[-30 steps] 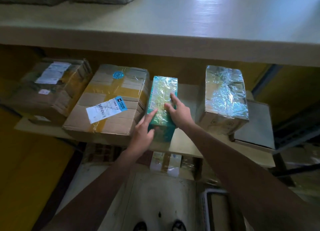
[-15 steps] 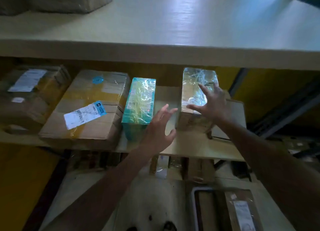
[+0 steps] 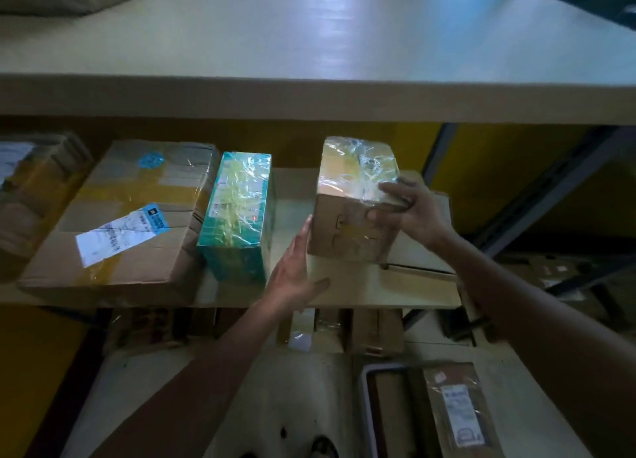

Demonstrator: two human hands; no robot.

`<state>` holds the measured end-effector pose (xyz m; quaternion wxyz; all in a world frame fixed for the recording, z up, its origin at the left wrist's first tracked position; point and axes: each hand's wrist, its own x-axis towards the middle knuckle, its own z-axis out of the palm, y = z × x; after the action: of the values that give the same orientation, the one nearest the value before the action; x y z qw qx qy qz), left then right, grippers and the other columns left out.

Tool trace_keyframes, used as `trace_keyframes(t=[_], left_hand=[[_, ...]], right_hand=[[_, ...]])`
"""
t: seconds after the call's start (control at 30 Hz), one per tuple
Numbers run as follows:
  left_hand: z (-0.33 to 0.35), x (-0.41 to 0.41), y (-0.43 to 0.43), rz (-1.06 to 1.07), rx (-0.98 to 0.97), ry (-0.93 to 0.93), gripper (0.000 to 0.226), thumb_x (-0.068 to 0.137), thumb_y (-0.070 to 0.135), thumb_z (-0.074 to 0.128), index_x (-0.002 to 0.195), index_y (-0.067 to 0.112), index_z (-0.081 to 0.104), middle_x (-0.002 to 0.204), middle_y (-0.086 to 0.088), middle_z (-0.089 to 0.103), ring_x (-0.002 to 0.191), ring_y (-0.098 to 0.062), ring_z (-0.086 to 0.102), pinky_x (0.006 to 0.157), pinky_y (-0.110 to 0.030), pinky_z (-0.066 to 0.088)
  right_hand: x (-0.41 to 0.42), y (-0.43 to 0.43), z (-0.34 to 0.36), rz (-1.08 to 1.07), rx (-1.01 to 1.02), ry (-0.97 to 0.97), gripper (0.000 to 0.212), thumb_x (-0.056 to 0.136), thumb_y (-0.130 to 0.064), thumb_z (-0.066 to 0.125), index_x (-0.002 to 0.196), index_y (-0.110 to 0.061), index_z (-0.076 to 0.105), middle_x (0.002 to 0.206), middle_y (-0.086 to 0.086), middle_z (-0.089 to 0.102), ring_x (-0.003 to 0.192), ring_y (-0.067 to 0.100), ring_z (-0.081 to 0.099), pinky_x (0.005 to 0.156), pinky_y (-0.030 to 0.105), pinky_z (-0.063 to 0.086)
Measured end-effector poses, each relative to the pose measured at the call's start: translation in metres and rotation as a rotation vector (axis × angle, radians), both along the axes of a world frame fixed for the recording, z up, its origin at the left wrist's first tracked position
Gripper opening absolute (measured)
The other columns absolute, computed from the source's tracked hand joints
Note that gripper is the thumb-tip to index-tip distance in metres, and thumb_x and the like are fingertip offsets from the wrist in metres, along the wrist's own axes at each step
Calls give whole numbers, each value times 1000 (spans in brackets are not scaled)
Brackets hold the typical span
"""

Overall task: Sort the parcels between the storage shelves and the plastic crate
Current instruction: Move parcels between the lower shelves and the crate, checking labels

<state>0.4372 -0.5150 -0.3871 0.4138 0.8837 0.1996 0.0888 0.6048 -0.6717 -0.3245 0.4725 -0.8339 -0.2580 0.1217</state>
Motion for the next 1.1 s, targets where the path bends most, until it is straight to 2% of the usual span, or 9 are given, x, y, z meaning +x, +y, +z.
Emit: trace_keyframes(t=[0.13, 0.3, 0.5, 0.6, 0.67, 0.8, 0.9, 1.0, 1.1], left_hand=[[19, 2, 7, 61, 252, -122, 112, 69, 20, 78, 134, 51, -8, 137, -11, 43, 121, -28, 44, 89, -35, 38], [51, 12, 6, 108, -26, -380, 104, 61, 32, 82, 139, 41, 14, 140, 9, 37, 121, 0, 33, 93, -15, 32], [54, 11, 1, 247, -244, -325, 94, 65, 34, 80, 139, 28, 23, 132, 4, 48, 117, -13, 47, 82, -15, 38], [58, 21, -9, 327, -121, -275, 77, 74, 45, 70, 134, 24, 27, 130, -7, 43, 108, -17, 46, 77, -27, 37], [61, 29, -16, 330, -94, -270, 70, 78, 46, 65, 133, 25, 29, 129, -9, 38, 102, -15, 41, 71, -24, 33], [61, 27, -11, 320, -114, -299, 60, 80, 36, 66, 131, 19, 39, 125, -5, 44, 103, -17, 49, 65, -13, 33], [53, 14, -2, 181, -80, -320, 63, 73, 29, 74, 127, 21, 42, 120, 3, 47, 105, -18, 55, 72, -17, 44], [44, -2, 0, 13, -138, -214, 80, 70, 42, 75, 132, 47, 24, 133, -2, 44, 104, -16, 57, 78, -30, 53], [35, -15, -2, 0, -263, -133, 90, 63, 60, 66, 134, 55, 11, 118, 13, 50, 78, 13, 58, 58, -3, 46]], right_hand=[[7, -1, 37, -133, 72, 20, 55, 69, -40, 79, 118, -17, 65, 112, -1, 65, 90, 6, 63, 65, 16, 55], [4, -2, 65, -166, 142, 66, 36, 77, -46, 70, 98, -18, 67, 78, -1, 67, 51, 5, 60, 45, 18, 51], [1, -13, 63, -285, 154, 222, 55, 94, -54, 37, 111, -6, 59, 75, 10, 66, 68, 25, 66, 56, 33, 55], [-11, -9, 55, -89, 251, 438, 64, 88, -66, 35, 138, -26, 38, 118, 5, 63, 92, 15, 64, 69, 36, 53], [-21, -5, 45, 82, 293, 406, 56, 82, -62, 50, 133, -42, 38, 119, -10, 63, 99, 9, 65, 69, 30, 56], [-22, -1, 39, 67, 294, 322, 63, 82, -42, 64, 135, -49, 29, 110, -12, 63, 86, 2, 68, 57, 20, 54], [-13, -1, 40, -80, 195, 315, 73, 84, -53, 58, 146, -38, 22, 110, 2, 66, 80, 12, 68, 53, 28, 56], [-14, -3, 31, -156, 106, 241, 75, 80, -65, 53, 143, -28, 33, 111, 15, 66, 85, 22, 67, 66, 41, 59], [-22, 0, 23, -100, 137, 230, 82, 75, -67, 53, 142, -23, 33, 77, 1, 63, 63, 12, 57, 50, 30, 53]])
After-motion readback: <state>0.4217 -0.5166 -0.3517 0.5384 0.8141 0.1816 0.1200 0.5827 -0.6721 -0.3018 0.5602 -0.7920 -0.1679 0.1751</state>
